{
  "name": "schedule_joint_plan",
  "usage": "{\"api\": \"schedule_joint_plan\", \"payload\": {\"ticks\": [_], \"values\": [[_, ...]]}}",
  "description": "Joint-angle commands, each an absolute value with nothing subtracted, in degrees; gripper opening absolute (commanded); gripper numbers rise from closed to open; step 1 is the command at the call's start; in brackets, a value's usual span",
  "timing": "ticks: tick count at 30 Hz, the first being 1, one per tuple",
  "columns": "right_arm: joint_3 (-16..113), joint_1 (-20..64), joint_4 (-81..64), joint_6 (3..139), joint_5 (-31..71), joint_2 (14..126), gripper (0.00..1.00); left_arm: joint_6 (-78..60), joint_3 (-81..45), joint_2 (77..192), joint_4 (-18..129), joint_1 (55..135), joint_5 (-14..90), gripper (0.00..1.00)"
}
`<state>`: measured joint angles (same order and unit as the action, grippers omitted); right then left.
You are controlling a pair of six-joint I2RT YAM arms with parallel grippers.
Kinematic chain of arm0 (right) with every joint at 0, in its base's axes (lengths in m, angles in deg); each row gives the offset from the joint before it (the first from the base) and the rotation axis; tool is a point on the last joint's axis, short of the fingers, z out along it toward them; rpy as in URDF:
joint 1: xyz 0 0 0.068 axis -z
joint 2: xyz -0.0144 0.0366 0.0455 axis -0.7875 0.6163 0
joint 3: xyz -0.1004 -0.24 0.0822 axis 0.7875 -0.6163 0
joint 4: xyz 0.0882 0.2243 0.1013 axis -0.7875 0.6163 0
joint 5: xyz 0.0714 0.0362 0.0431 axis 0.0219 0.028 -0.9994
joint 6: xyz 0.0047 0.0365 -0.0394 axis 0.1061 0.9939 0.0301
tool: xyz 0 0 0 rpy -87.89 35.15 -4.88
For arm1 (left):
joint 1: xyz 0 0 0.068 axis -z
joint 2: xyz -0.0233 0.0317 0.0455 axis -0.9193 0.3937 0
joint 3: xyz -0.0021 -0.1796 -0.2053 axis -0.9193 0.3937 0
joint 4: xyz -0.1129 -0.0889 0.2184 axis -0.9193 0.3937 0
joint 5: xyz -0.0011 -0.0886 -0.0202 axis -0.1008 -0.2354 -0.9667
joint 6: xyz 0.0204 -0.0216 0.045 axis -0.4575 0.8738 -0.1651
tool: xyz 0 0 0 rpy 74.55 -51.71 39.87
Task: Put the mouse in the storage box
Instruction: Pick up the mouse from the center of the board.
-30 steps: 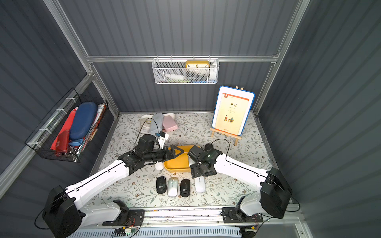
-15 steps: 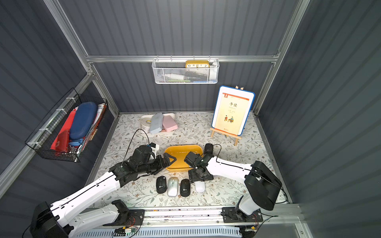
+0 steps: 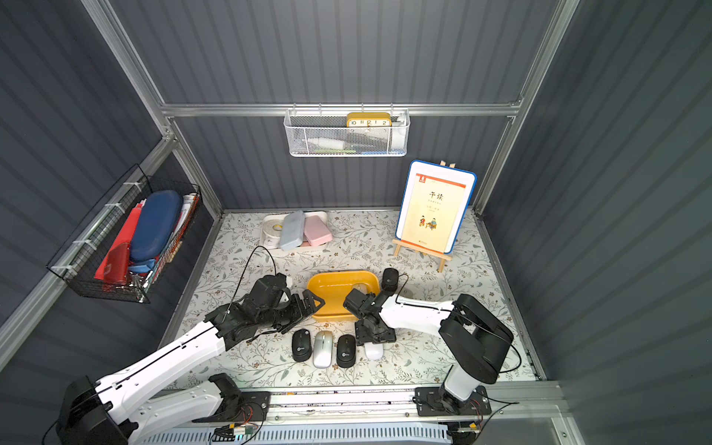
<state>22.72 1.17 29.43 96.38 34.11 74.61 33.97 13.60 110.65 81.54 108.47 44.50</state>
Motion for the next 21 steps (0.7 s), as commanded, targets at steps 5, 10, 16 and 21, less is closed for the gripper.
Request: {"api": "schedule_joint_plan", "payload": {"ticks": [5,10,16,21], "values": [[22.38,0.32,31.33,98.42,34.97,75.56,0.64,32.1,10.62,111.78,82.74,108.54,44.7,0.98],[23.87,-1.81,33.07,99.24,36.5,74.04,0.62,32.1,9.64,112.63,82.02,108.56,44.75,0.98],[27.84,-5.85,38.65,101.12,40.46,68.81,0.62,30.27,5.83,115.55,84.31,108.39,46.17,0.99],[33.9,-8.46,42.45,101.17,43.68,64.81,0.62,28.67,5.09,114.35,85.95,104.17,45.69,0.99]]}}
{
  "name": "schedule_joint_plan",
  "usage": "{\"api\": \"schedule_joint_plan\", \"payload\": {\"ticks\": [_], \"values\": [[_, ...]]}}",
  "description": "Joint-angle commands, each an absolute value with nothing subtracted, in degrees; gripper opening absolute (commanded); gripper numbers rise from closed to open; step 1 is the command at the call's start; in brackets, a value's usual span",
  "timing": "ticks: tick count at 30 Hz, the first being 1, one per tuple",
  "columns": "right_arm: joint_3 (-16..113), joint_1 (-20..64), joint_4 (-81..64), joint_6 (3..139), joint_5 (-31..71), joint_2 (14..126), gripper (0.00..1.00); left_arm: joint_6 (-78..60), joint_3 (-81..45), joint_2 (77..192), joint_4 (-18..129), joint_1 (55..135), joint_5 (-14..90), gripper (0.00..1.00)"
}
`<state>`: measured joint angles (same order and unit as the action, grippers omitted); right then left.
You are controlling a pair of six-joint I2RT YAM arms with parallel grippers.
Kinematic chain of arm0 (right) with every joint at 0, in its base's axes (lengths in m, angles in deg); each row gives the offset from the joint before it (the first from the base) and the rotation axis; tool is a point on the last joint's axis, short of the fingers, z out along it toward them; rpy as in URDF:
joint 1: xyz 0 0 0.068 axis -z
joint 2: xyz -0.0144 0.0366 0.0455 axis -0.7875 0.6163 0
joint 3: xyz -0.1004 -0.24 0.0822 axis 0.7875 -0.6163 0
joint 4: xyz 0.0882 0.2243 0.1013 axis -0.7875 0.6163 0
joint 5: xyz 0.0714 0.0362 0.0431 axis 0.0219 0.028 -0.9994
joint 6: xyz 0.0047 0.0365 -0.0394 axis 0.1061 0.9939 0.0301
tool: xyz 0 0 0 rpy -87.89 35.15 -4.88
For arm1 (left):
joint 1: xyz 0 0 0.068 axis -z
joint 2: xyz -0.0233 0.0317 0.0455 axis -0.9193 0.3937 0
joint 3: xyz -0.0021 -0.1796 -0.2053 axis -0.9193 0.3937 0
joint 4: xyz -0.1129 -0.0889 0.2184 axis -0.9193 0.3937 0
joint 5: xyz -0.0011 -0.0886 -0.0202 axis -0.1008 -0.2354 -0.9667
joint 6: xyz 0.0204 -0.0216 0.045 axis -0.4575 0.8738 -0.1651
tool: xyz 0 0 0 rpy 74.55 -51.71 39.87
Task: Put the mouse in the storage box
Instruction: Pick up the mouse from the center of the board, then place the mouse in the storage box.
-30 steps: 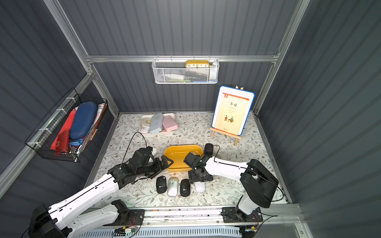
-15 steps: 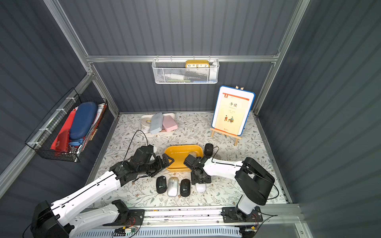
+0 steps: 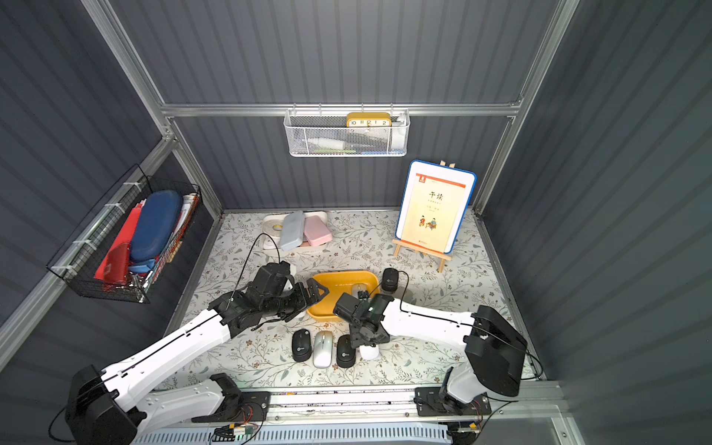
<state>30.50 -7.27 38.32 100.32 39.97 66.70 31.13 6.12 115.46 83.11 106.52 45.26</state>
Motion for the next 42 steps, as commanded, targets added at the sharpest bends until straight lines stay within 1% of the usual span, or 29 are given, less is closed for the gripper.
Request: {"api": "schedule_joint_plan", "payload": {"ticks": [1,5,7,11,14,17,20,25,42], "values": [[35.05,-8.52,42.61,100.79,43.92,64.7,0.62,28.31,5.1,113.64,86.21,102.96,45.57,0.99],[41.1,-8.43,42.29,95.93,49.02,67.33,0.62,25.74,4.35,111.79,87.3,98.15,44.33,0.99],[45.75,-7.55,42.59,92.78,49.9,70.71,0.62,24.68,3.1,112.08,88.35,97.84,44.77,0.99],[55.44,-4.28,44.02,88.68,47.09,79.76,0.62,23.36,1.11,112.5,89.81,97.75,45.56,0.99],[59.39,-1.35,41.73,86.9,43.99,84.76,0.62,22.91,0.98,111.73,90.23,97.58,46.55,0.99],[61.65,1.22,39.39,85.62,40.58,88.95,0.62,22.69,0.97,111.35,91.38,97.17,47.48,0.99],[63.85,2.19,39.12,84.93,39.76,92.64,0.62,22.56,0.91,111.17,91.93,96.66,47.44,0.99],[64.45,3.95,36.63,84.99,35.62,97.05,0.62,22.52,1.0,111.37,91.29,96.35,47.08,0.99],[68.23,6.34,36.82,89.14,34.73,105.66,0.62,21.48,0.16,113.46,89.84,96.26,46.17,0.99]]}}
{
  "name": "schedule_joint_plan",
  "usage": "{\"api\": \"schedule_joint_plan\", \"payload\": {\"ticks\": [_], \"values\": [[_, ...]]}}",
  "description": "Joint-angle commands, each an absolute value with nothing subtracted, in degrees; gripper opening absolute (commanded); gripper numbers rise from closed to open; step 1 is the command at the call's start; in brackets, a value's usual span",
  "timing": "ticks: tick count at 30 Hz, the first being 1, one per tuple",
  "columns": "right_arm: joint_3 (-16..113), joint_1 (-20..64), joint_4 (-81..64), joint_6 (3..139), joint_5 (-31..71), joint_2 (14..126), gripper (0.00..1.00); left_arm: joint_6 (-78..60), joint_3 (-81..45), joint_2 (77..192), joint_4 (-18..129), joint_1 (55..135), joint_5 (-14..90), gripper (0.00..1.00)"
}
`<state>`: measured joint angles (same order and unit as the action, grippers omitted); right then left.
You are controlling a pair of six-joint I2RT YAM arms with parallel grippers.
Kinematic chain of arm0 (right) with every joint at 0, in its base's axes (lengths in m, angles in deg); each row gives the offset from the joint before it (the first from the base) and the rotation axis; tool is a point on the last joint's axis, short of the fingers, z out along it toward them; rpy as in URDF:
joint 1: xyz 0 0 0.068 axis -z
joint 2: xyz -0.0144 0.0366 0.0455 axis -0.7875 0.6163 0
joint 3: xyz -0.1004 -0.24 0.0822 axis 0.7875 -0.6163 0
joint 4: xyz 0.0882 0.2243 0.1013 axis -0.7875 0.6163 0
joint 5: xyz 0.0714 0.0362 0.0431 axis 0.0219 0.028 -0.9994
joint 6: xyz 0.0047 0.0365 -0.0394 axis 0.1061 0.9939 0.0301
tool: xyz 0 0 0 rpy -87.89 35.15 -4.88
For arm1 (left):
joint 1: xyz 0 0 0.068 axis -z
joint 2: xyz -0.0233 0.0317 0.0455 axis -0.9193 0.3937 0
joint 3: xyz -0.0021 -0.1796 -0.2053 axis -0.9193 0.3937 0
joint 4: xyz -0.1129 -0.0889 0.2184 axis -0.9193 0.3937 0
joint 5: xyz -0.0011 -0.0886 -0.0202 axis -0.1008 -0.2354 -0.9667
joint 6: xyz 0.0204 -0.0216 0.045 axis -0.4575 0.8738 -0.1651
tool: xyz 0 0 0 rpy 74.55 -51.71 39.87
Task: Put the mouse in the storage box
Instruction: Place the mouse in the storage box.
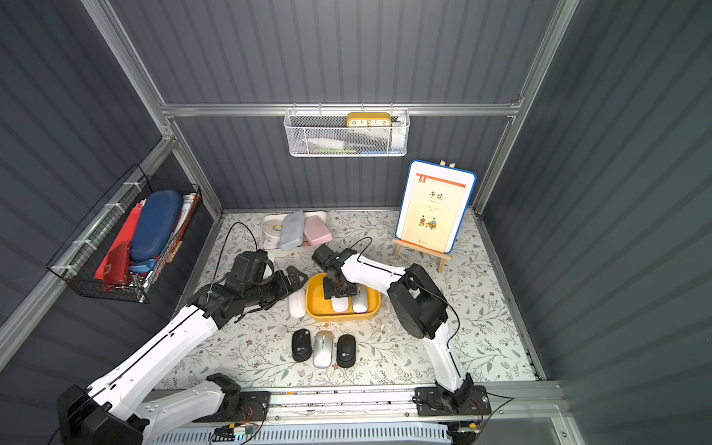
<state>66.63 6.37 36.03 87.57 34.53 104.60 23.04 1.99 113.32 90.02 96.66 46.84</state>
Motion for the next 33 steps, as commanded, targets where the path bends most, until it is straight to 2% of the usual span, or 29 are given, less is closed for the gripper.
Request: {"api": "schedule_joint_plan", "payload": {"ticks": [1,12,17,27,30,33], "values": [[68.36,6.34,36.72,89.25,34.82,106.07,0.62,21.45,0.1,113.38,89.75,96.26,46.04,0.99],[70.57,6.08,38.97,89.5,36.32,108.63,0.74,22.0,0.1,110.81,89.97,96.26,45.69,0.99],[70.64,5.24,39.08,89.71,37.69,106.55,0.76,22.28,0.27,110.46,89.21,96.26,45.04,0.99],[69.34,2.12,40.69,89.58,43.02,94.51,0.76,21.98,0.53,111.34,87.81,96.26,43.3,0.99],[65.28,2.16,40.53,89.26,48.57,89.39,0.75,19.28,0.62,113.59,86.23,96.26,40.73,0.99],[59.52,3.56,40.73,89.29,55.13,84.4,0.76,20.52,2.2,117.62,80.64,96.72,33.82,0.98]]}}
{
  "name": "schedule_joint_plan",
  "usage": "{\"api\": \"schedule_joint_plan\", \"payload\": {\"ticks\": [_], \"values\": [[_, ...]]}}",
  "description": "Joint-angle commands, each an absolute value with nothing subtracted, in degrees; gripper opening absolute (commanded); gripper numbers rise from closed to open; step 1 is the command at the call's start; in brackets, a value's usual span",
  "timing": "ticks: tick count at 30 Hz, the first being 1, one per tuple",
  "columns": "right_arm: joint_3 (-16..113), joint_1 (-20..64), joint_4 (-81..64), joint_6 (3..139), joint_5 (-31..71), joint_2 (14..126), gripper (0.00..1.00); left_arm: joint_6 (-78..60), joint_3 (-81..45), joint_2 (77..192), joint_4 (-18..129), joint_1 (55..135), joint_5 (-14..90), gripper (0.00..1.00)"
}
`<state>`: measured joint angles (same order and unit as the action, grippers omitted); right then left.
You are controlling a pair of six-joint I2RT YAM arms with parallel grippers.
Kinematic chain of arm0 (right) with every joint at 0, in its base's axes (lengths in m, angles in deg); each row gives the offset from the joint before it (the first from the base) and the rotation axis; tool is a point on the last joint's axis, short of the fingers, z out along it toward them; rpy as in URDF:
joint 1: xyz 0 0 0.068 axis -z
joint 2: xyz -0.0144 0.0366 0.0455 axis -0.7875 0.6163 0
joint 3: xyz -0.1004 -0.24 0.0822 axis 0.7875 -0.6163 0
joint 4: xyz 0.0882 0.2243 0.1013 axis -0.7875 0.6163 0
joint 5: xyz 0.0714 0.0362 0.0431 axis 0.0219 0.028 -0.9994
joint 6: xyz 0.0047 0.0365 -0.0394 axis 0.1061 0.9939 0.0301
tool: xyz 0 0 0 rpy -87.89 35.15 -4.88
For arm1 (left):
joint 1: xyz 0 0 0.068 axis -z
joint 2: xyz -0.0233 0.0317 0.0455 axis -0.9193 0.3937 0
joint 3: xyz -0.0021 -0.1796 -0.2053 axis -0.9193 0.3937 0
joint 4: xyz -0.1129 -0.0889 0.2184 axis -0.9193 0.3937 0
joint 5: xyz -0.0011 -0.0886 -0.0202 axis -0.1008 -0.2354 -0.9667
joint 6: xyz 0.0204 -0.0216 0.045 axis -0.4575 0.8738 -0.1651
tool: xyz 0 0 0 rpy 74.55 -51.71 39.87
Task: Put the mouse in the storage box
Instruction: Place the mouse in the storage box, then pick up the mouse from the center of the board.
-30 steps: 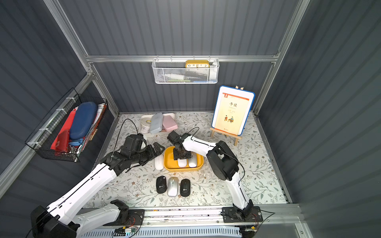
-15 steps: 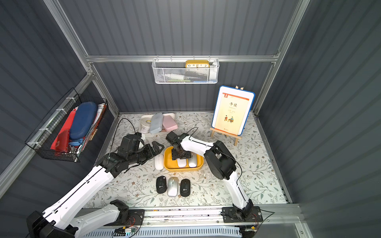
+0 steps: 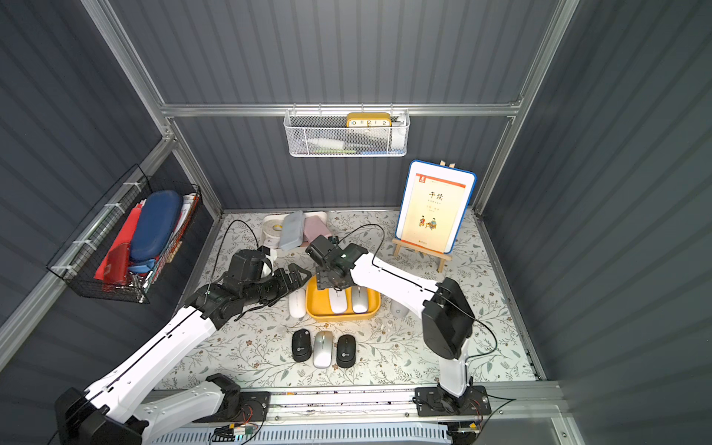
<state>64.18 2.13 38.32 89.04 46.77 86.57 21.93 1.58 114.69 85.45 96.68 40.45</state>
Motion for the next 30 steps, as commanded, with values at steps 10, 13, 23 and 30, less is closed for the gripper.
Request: {"api": "schedule_joint_plan", "payload": {"ticks": [10,13,23,30], "values": [[38.78,20.74,35.4,89.75,48.76,70.24,0.76,21.94,-1.51,130.64,68.75,106.05,31.28,0.97],[36.81,24.89,35.53,89.51,42.67,69.66,0.76,23.85,-1.82,135.04,63.83,107.14,29.17,0.96],[32.22,27.07,32.66,89.81,38.31,73.65,0.8,19.15,-12.91,146.8,65.48,110.2,27.11,0.96],[32.26,28.52,34.2,89.62,38.68,74.53,0.81,18.81,-15.97,149.52,66.05,111.66,27.36,0.96]]}}
